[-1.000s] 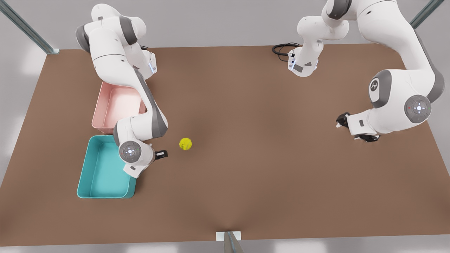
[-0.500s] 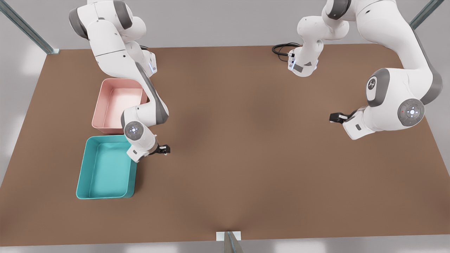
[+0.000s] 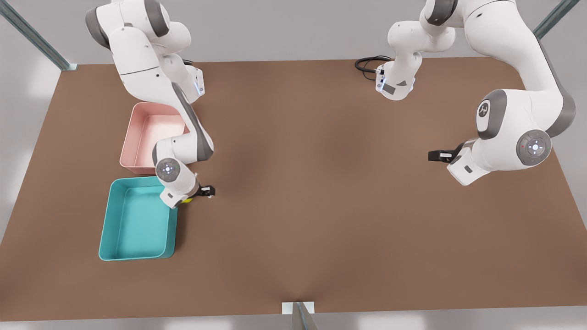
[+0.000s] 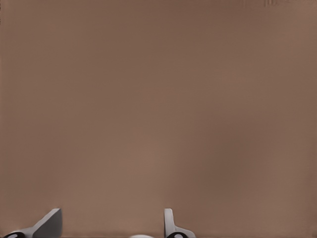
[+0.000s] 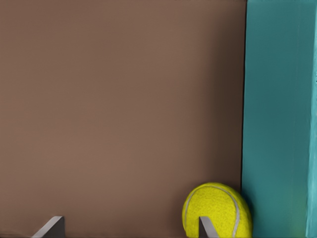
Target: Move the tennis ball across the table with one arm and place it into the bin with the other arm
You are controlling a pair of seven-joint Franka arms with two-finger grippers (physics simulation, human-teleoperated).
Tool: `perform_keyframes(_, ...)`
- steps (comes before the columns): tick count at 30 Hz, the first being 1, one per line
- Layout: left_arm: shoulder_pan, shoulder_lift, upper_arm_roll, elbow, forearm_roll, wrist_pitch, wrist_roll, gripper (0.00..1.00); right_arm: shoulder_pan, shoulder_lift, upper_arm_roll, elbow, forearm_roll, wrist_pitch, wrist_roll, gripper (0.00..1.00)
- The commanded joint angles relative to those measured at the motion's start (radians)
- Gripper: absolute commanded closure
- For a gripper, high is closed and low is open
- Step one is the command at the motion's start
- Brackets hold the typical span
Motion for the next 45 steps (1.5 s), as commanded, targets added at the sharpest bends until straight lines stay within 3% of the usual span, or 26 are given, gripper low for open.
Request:
perform_keyframes(1, 0.0, -0.001, 0.0, 0.0, -0.001, -0.004, -0.14, 0.0, -0.011, 0.01, 0.0, 0.011, 0.001, -0.006, -0.61, 0.0)
perform_keyframes(8, -0.001, 0.006, -0.002, -0.002, -0.001, -0.007, -0.148, 0.0, -0.063, 0.059, 0.004, 0.046, 0.001, -0.02, -1.218, 0.0)
perform_keyframes(21, -0.002, 0.005, -0.002, -0.002, 0.001, -0.026, -0.146, 0.0, -0.068, 0.059, 0.021, 0.033, 0.065, -0.058, -1.804, 0.0)
perform_keyframes(45, 0.002, 0.005, -0.002, 0.0, -0.002, -0.049, -0.114, 0.0, -0.12, 0.068, 0.012, -0.059, 0.067, -0.037, -1.813, 0.0)
